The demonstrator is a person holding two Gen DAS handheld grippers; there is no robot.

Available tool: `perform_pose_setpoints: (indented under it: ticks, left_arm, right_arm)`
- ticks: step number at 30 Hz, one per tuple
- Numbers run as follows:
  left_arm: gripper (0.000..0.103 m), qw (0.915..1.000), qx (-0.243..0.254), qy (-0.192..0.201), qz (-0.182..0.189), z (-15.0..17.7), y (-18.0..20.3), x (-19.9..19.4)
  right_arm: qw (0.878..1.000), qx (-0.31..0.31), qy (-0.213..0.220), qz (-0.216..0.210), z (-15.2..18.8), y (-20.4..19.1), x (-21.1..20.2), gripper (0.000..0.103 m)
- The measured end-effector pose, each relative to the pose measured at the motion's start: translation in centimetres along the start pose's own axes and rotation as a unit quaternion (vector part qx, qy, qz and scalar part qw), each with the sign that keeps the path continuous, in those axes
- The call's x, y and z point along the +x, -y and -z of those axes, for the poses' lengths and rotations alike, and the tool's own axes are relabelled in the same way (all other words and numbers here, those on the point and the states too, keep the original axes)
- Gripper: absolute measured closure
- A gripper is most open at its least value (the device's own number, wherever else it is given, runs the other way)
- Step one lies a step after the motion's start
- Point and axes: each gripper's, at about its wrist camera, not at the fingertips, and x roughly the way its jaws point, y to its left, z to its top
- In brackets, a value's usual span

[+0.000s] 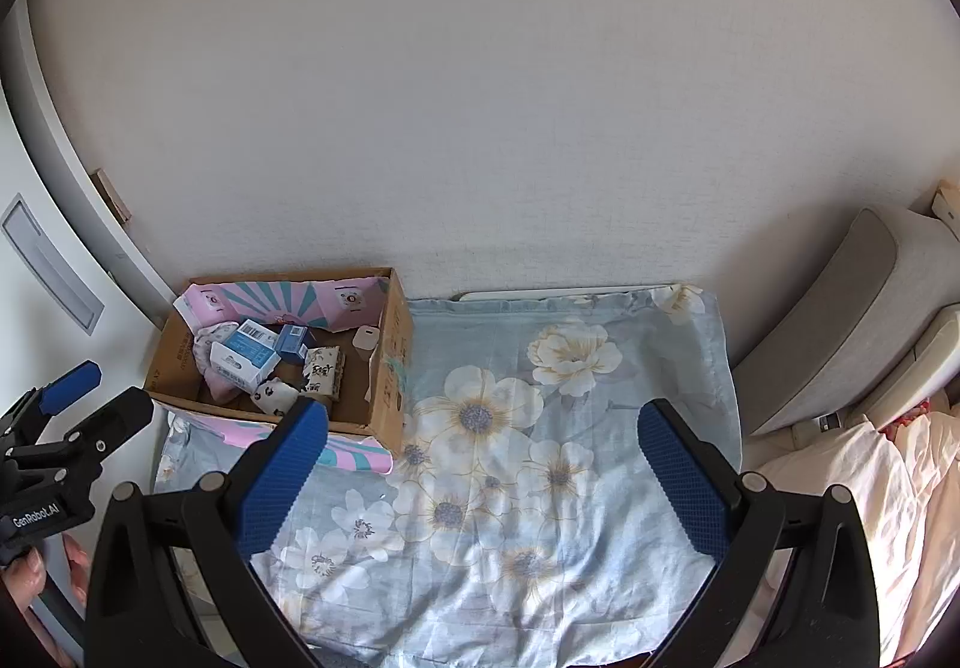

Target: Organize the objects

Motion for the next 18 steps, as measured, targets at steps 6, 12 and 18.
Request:
perform_pose_setpoints:
  ticks: [6,12,18]
  left_arm:
    - [0.0,0.9997,0.01,0.004,-0.02,-0.2,0.1,-0.3]
    - [0.0,0.9999,-0.001,0.002,-0.017,-0.1,0.2,0.1]
    - [0.0,0.9985,0.015,0.025,-0.046,0.2,1.3,0.1]
  right_arm:
    - [1.0,0.002,0.003,-0.002,-0.2,0.0,-0.2,0.0]
    - [1.0,0.0,0.009,-0.005,-0.2,0.0,-0.5,0.0]
    - [1.0,0.0,0.016,-0.007,-0.3,0.1,-0.6,0.0]
